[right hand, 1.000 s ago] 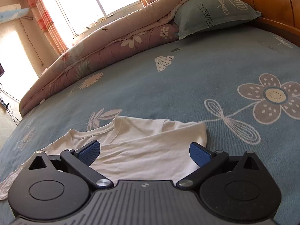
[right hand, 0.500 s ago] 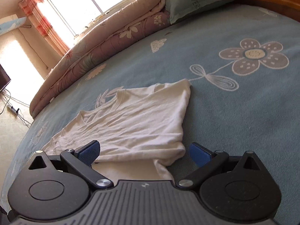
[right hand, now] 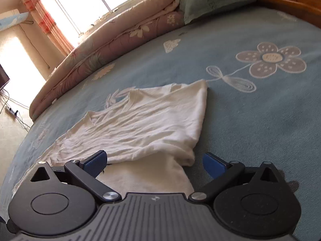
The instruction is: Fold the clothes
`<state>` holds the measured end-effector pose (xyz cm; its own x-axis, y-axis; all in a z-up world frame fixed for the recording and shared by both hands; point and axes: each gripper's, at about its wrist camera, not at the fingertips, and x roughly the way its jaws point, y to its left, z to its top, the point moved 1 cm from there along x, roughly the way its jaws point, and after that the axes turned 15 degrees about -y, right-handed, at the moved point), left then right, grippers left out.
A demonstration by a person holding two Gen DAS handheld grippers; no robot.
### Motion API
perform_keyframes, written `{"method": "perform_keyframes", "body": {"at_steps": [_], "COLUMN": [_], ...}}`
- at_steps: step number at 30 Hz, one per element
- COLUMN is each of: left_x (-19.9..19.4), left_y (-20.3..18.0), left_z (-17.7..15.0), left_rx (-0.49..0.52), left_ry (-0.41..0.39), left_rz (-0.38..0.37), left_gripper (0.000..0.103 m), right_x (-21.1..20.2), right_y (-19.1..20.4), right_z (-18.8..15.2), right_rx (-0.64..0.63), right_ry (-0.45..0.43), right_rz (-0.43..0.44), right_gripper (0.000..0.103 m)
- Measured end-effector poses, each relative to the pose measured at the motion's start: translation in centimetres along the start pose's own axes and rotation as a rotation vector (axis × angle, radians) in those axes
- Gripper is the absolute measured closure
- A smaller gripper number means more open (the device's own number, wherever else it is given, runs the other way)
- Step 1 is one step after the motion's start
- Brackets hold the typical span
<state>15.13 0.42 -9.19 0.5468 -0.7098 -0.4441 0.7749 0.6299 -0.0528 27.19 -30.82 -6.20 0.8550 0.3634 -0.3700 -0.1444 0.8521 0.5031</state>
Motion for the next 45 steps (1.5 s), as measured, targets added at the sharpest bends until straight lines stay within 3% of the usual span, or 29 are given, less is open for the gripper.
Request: {"method": "perform_keyframes", "body": {"at_steps": [2,5,7,11,17,22,24,28,31,36,38,41,45], "left_x": [0.0,0.1,0.1,-0.1,-0.1,-0.1,-0.1,-0.2,-0.3,-0.3,-0.3,-0.3,-0.4], "left_y": [0.0,0.1,0.1,0.1,0.1,0.1,0.1,0.1,0.3,0.1,0.1,0.3,0.2], "left_z": [0.0,0.0,0.0,-0.1,0.0,0.0,0.0,-0.1,-0.1,-0.2,-0.2,-0.1,-0.2], "left_rx": [0.001,-0.002,-0.004,-0.003,-0.001,0.002,0.001,0.004,0.0,0.008,0.009,0.002,0.009], "left_ry": [0.001,0.0,-0.001,-0.001,0.001,0.003,0.003,0.003,0.001,0.005,0.006,0.003,0.005], "left_rz": [0.001,-0.001,-0.003,-0.003,0.003,0.005,0.005,0.006,0.005,0.012,0.012,0.008,0.011], "left_gripper": [0.001,0.001,0.001,0.001,0.001,0.001,0.001,0.001,0.001,0.001,0.001,0.001,0.001], "right_x": [0.0,2.1,3.8,4.6,4.3,4.3,4.7,4.9,3.8,2.1,2.8,3.5,2.2], "right_y": [0.2,0.5,0.3,0.1,1.1,-0.2,0.0,0.8,-0.3,1.1,2.1,2.7,2.6], "right_z": [0.6,0.2,-0.1,0.3,-0.4,-0.1,-0.1,0.4,1.0,1.6,1.4,0.0,-1.7], "right_rx": [0.068,0.128,0.118,0.068,-0.051,0.071,0.021,-0.249,-0.103,-0.04,-0.037,-0.036,-0.103], "right_ry": [-0.016,0.053,0.081,-0.002,0.037,0.074,0.079,-0.004,0.011,-0.066,-0.041,0.045,0.071], "right_rz": [0.062,0.112,0.054,-0.028,-0.065,-0.013,-0.058,-0.31,-0.213,-0.047,0.001,0.025,-0.016], "right_gripper": [0.0,0.0,0.0,0.0,0.0,0.0,0.0,0.0,0.0,0.0,0.0,0.0,0.001]}}
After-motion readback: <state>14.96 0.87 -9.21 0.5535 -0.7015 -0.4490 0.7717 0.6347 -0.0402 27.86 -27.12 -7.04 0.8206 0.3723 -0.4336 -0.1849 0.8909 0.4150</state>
